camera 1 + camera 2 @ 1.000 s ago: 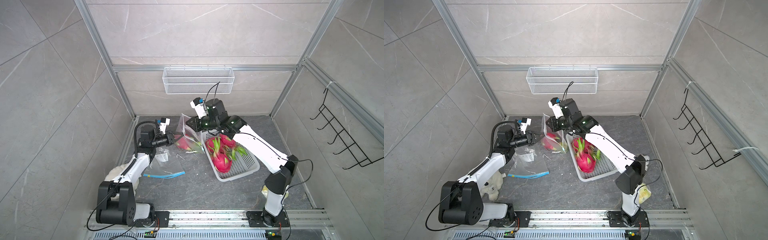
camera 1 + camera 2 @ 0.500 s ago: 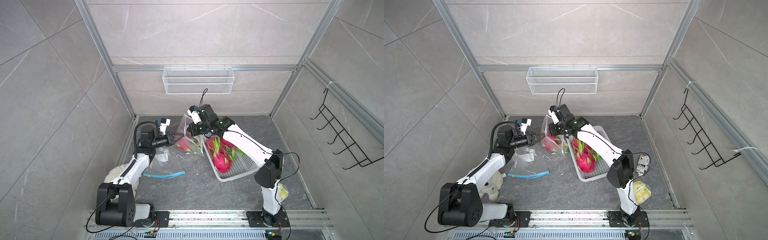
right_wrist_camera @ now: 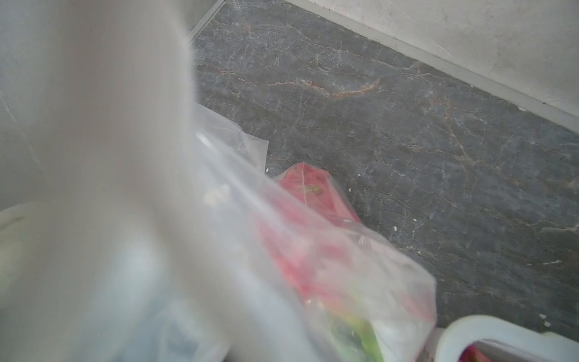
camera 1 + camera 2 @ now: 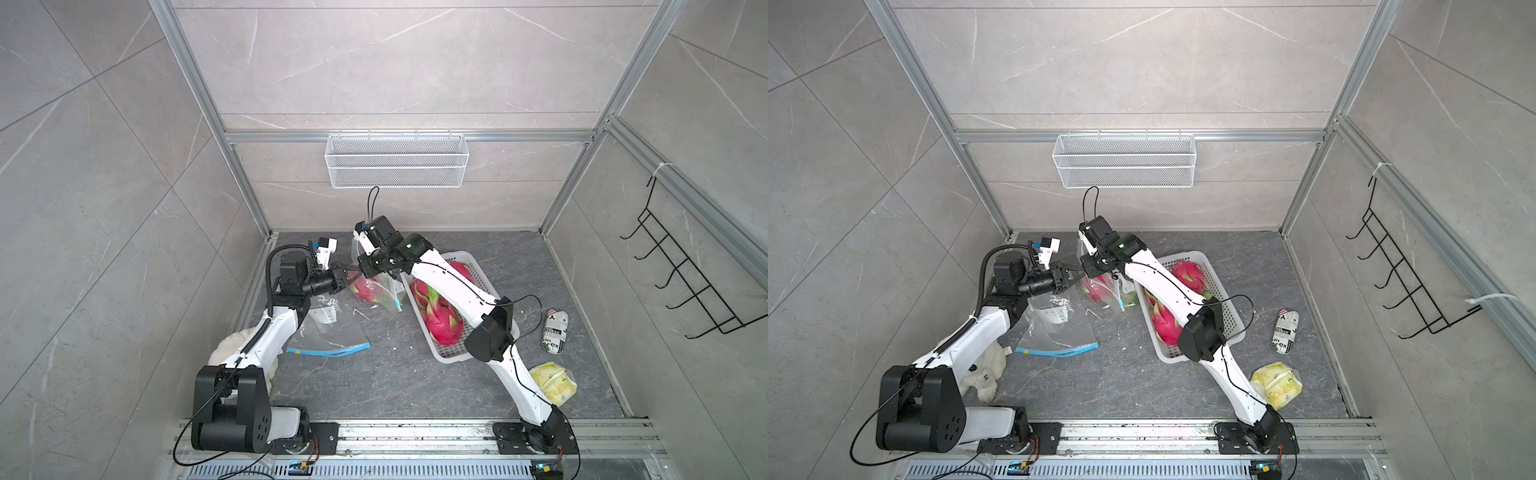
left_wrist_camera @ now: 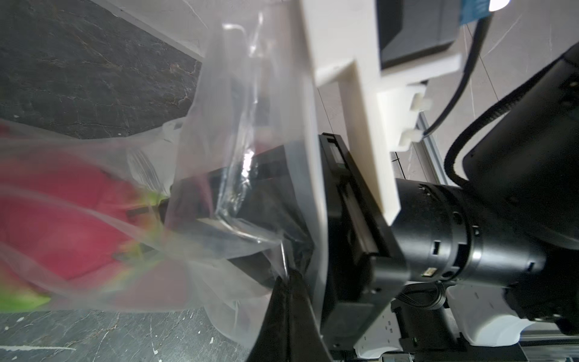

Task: Open the zip-top bag and take out the dragon fruit
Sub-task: Pick up the dragon fruit from the zipper food storage bag.

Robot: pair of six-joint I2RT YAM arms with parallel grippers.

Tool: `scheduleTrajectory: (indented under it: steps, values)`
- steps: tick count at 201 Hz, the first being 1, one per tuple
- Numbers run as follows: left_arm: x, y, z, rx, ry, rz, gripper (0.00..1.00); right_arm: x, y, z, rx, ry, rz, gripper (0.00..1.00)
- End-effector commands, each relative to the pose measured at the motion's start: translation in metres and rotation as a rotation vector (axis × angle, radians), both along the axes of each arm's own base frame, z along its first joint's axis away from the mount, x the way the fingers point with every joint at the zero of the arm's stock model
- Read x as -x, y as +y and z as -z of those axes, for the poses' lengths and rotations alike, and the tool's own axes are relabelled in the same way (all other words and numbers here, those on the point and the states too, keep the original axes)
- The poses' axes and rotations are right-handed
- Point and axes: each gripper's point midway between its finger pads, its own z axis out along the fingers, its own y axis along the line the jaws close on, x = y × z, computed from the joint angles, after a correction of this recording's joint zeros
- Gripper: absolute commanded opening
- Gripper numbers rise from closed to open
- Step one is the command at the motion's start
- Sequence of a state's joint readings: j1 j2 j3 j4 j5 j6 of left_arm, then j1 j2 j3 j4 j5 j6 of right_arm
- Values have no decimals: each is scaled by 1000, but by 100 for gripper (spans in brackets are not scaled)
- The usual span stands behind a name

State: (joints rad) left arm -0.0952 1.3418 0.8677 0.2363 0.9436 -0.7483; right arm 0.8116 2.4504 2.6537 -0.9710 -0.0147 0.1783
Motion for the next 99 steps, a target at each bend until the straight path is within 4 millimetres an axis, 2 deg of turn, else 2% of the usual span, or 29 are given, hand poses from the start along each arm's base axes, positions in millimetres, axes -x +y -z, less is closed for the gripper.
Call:
scheduleTrajectory:
  steps: [1, 23, 50, 66, 81, 99]
  values:
    - [5, -3, -42, 18, -129, 32, 0, 9, -14, 37, 150, 55, -18, 19]
    - [3, 1, -42, -3, -127, -4, 0, 25, -12, 41, 162, 101, -56, 20]
    - [0, 1, -36, -14, -113, -8, 0, 50, 5, 28, 93, 131, -104, 20]
    - [0, 0, -33, -9, -99, 3, 0, 59, 8, 31, 75, 144, -99, 21]
    - [2, -1, -34, -4, -98, 10, 0, 56, 8, 40, 79, 127, -77, 21]
    - [7, 0, -39, -10, -110, 14, 0, 39, -14, 56, 212, 69, 11, 21]
